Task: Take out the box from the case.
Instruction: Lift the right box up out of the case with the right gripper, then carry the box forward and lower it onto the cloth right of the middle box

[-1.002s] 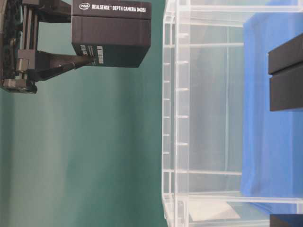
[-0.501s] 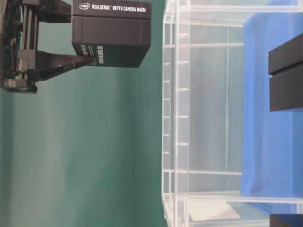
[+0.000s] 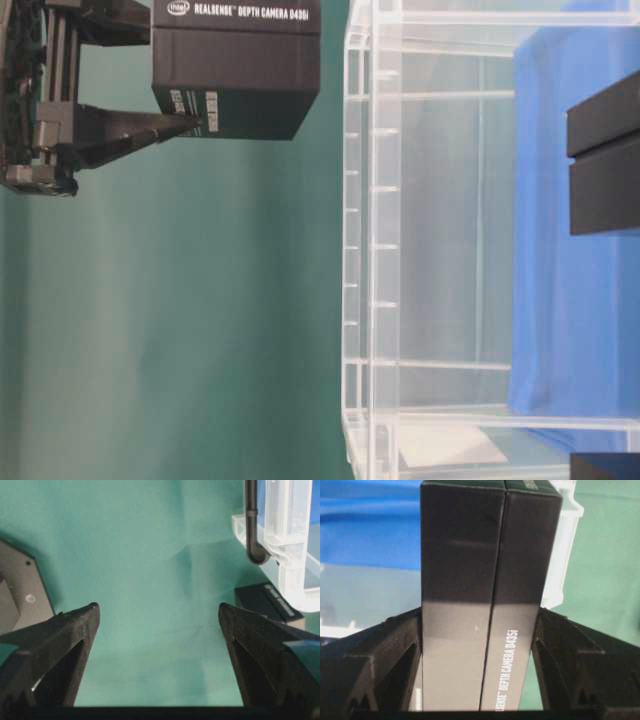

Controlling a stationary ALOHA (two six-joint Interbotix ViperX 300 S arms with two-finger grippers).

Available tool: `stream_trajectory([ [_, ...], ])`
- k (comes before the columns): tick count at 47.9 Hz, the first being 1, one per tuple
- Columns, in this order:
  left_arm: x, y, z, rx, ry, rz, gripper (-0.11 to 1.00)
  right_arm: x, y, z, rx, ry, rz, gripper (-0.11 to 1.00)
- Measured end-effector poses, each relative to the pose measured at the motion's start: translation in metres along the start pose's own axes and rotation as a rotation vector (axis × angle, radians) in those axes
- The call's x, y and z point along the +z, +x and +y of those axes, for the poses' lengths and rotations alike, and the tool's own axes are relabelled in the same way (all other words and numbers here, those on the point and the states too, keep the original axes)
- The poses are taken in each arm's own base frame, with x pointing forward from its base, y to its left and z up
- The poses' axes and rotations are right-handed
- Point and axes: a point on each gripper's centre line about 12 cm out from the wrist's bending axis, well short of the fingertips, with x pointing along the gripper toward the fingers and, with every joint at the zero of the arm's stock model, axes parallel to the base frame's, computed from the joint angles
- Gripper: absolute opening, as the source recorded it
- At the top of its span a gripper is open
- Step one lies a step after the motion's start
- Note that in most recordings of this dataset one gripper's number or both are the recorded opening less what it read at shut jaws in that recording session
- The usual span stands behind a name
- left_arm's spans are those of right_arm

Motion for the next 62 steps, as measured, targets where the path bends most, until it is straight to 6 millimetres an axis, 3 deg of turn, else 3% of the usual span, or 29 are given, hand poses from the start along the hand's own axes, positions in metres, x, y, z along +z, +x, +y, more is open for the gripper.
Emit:
stream_trajectory([
  [16,0.0,0.0,0.0,0.003,-0.002,0.001,0.96,-0.048,-0.006,0.004,-0.017,-0.049,-0.009,0.65],
  [51,0.0,0.0,0.001,0.004,-0.001,0.002,0.96,-0.173,-0.024,-0.014,-0.018,-0.07,-0.005,0.65],
  [62,-0.001,0.0,0.0,0.004,0.0,0.002,0.96,-0.182,-0.024,-0.015,-0.018,-0.075,-0.002,0.65],
])
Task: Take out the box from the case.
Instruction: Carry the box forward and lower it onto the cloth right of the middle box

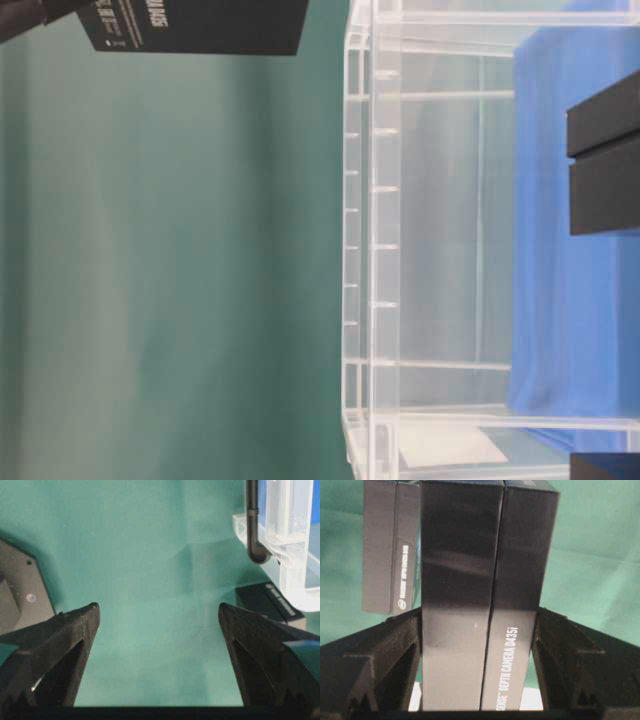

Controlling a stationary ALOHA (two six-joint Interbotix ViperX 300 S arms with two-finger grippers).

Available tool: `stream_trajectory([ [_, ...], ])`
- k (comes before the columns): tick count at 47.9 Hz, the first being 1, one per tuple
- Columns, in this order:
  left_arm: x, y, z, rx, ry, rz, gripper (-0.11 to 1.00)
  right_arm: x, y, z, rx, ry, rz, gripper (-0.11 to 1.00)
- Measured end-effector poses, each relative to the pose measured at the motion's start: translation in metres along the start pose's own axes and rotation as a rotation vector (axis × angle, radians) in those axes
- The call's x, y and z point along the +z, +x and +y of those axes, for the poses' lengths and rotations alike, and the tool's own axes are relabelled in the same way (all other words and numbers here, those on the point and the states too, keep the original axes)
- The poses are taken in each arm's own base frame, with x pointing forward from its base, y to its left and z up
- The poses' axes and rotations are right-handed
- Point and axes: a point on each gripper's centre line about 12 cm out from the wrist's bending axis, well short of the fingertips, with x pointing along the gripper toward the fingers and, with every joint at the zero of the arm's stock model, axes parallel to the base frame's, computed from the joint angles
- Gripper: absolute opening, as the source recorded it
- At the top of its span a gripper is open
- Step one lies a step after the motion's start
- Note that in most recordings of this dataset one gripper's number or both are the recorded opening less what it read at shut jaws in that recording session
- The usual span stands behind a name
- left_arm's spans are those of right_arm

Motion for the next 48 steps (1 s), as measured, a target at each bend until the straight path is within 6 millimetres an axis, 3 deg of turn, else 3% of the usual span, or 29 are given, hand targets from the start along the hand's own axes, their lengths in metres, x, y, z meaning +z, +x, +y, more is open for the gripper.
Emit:
stream_trajectory([
  [11,0.0,0.0,0.0,-0.002,0.001,0.0,0.96,-0.002,0.008,0.002,-0.013,0.002,-0.004,0.65],
  [22,0.0,0.0,0.0,0.0,0.003,0.0,0.96,-0.007,0.028,0.006,0.002,0.019,-0.001,0.65],
  [48,0.0,0.0,0.0,-0.002,0.005,0.0,0.96,-0.029,0.125,-0.011,-0.029,-0.007,0.058,0.65],
])
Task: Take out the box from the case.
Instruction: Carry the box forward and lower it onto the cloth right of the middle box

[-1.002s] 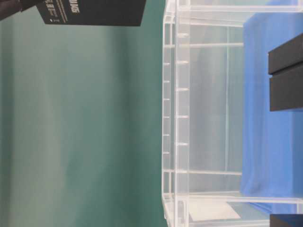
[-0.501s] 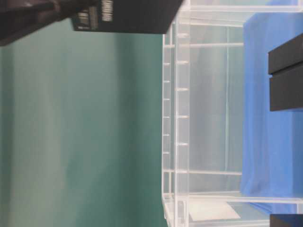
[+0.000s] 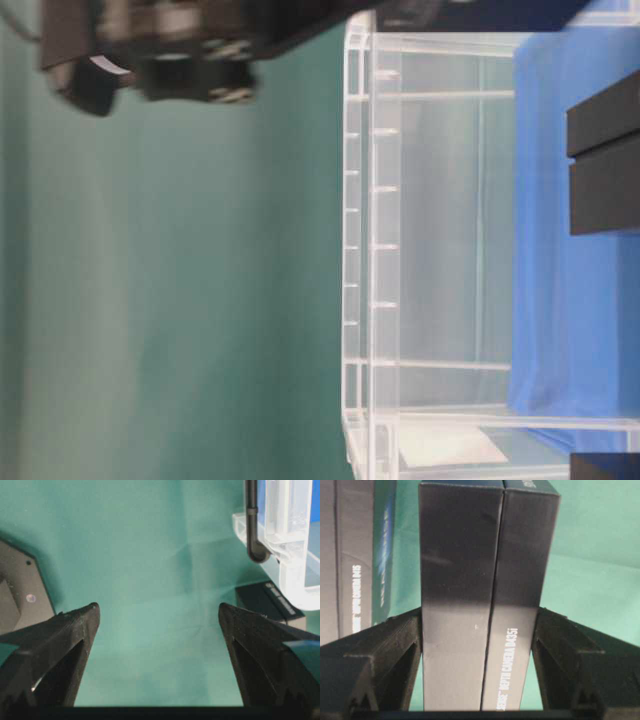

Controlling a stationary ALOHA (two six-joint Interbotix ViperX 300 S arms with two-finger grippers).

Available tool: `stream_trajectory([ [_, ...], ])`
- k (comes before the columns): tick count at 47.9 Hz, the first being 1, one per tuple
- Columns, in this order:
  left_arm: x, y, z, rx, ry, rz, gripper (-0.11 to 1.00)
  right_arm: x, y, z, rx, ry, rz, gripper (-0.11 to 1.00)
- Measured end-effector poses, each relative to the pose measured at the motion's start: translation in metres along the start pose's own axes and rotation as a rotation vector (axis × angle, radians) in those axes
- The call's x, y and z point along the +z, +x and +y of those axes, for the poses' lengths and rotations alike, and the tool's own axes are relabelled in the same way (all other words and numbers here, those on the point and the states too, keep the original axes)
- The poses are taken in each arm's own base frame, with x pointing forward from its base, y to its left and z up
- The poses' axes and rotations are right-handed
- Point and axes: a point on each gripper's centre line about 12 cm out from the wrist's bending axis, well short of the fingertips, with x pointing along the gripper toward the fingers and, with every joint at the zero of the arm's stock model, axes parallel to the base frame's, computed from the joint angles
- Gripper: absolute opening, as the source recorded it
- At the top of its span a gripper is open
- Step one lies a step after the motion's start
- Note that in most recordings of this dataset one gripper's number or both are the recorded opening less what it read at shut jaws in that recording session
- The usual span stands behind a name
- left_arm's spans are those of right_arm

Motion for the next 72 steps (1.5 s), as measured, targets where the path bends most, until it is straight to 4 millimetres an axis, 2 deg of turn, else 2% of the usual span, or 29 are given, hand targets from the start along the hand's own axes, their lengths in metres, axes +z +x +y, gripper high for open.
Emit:
stream_trajectory([
  [9,0.0,0.0,0.0,0.001,0.002,0.001,0.96,-0.003,0.028,-0.008,0.01,0.032,0.021,0.65],
  [19,0.0,0.0,0.0,-0.002,0.0,0.0,0.96,-0.004,0.046,-0.013,0.025,0.069,0.038,0.65],
  [63,0.0,0.0,0.0,-0.002,0.001,0.0,0.96,-0.007,0.05,-0.012,0.045,0.095,0.065,0.66],
  [65,0.0,0.0,0.0,-0.002,0.001,0.0,0.96,-0.007,0.05,-0.012,0.046,0.095,0.064,0.71],
  [69,0.0,0.0,0.0,0.0,0.0,0.0,0.96,-0.008,0.05,-0.012,0.046,0.094,0.065,0.9],
  [72,0.0,0.0,0.0,-0.002,0.001,0.0,0.96,-0.007,0.05,-0.012,0.044,0.097,0.065,0.95],
])
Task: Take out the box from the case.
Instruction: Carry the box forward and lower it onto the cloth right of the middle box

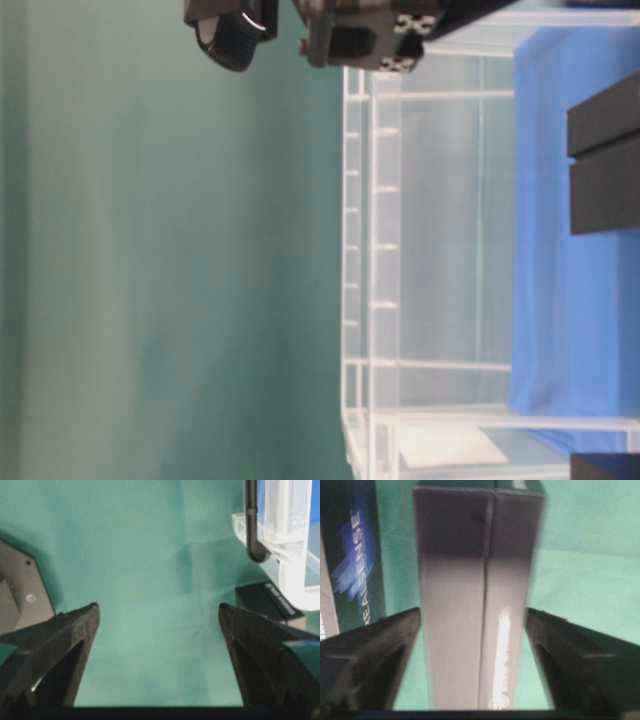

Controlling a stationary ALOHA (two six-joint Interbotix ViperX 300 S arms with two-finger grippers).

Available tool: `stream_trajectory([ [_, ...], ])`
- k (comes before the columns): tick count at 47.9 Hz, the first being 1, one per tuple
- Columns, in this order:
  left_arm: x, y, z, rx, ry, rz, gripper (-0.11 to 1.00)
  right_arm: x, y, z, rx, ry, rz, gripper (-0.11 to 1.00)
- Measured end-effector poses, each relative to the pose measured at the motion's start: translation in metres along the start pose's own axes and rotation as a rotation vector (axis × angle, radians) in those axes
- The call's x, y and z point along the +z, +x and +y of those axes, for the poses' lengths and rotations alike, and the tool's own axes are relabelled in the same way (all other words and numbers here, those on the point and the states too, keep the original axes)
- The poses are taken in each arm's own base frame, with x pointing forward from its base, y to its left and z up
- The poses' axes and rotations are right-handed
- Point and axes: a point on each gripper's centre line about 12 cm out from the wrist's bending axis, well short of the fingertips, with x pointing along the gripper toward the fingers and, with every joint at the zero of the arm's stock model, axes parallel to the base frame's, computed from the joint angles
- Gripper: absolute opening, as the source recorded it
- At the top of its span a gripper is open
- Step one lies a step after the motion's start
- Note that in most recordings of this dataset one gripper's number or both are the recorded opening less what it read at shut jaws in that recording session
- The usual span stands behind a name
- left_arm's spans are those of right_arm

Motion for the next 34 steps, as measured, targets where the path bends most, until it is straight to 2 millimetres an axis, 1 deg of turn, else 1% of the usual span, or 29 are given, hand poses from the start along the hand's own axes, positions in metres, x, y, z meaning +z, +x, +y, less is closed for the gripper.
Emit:
stream_trajectory([
  [6,0.0,0.0005,0.0,0.0,0.0,0.0,0.96,0.0,0.0,0.0,0.0,0.0,0.0,0.92],
  [26,0.0004,0.0,0.0,-0.001,-0.003,-0.001,0.96,0.0003,-0.0005,-0.0007,-0.004,-0.001,-0.002,0.92],
  [34,0.0001,0.0,-0.0002,-0.001,0.0,-0.001,0.96,0.0017,-0.0079,-0.0019,0.003,0.001,0.001,0.92],
])
